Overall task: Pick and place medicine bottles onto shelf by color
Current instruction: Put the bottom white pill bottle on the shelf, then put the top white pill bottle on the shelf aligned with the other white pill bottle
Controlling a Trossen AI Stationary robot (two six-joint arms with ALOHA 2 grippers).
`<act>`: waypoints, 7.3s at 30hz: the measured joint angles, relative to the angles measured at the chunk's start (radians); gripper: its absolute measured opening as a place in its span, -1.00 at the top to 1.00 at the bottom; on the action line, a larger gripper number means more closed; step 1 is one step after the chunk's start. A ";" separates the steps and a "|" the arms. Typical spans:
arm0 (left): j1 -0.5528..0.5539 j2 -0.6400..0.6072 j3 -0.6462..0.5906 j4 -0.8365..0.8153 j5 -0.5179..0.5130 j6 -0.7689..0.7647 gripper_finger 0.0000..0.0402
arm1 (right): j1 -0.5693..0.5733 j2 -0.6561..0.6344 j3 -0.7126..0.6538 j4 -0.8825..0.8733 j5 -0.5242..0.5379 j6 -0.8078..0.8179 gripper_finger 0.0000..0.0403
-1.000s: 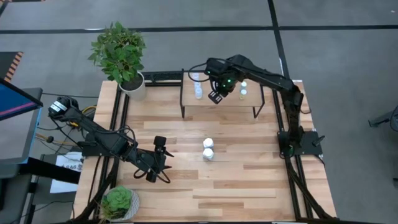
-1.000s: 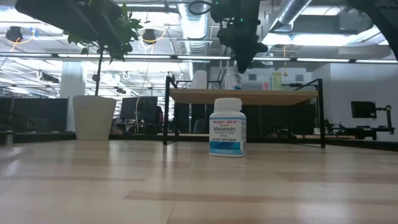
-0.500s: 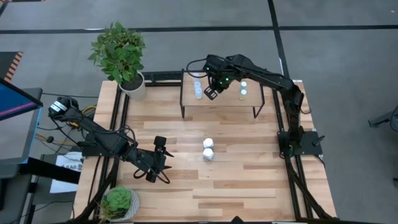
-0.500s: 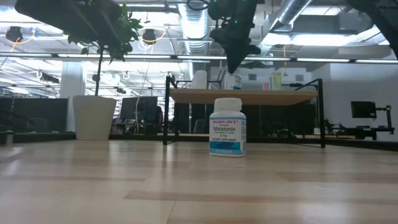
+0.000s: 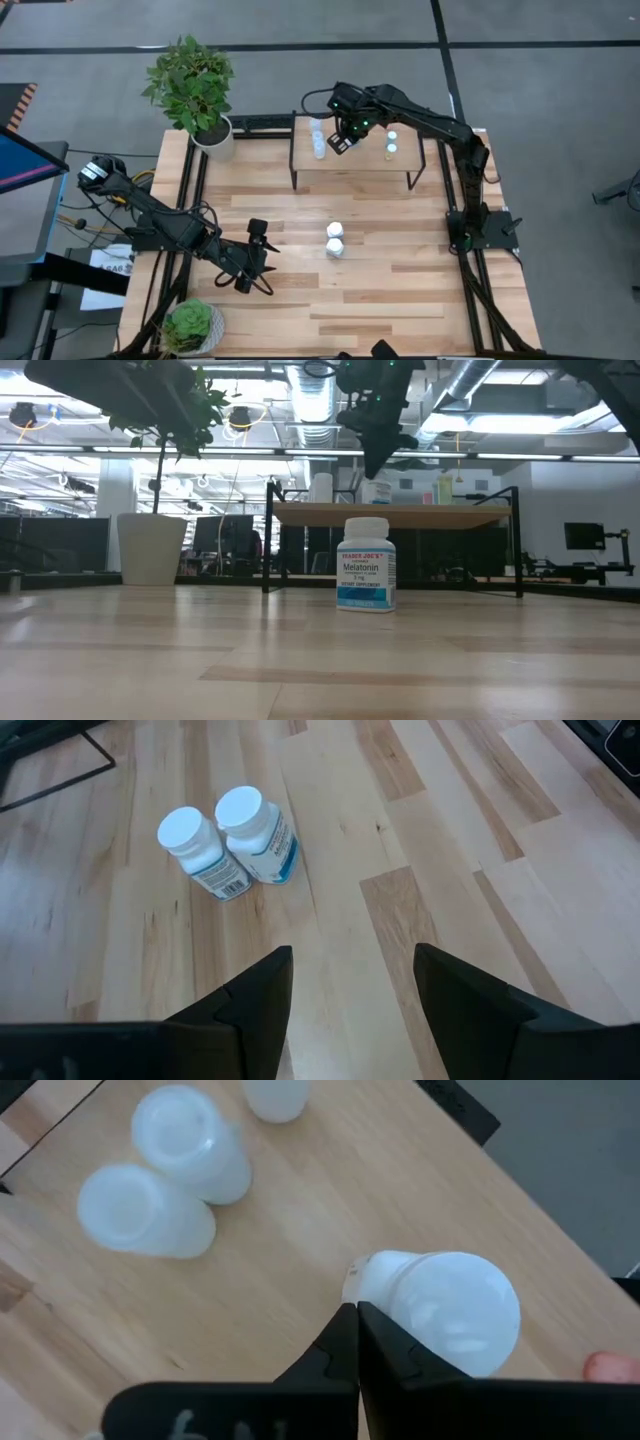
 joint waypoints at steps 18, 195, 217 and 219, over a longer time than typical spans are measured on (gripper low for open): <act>0.000 0.000 0.000 0.000 0.000 -0.017 0.01 | -0.020 -0.009 0.000 0.106 0.025 -0.033 0.92; 0.000 0.000 0.000 0.000 -0.004 -0.040 0.01 | 0.514 0.052 0.240 -0.297 -0.081 -0.457 0.14; 0.000 0.000 0.000 0.000 -0.005 -0.016 0.01 | 0.090 0.041 0.267 -0.296 -0.074 -0.580 0.14; 0.000 0.000 0.000 0.000 -0.005 -0.016 0.01 | 0.062 0.040 0.251 -0.297 -0.075 -0.589 0.14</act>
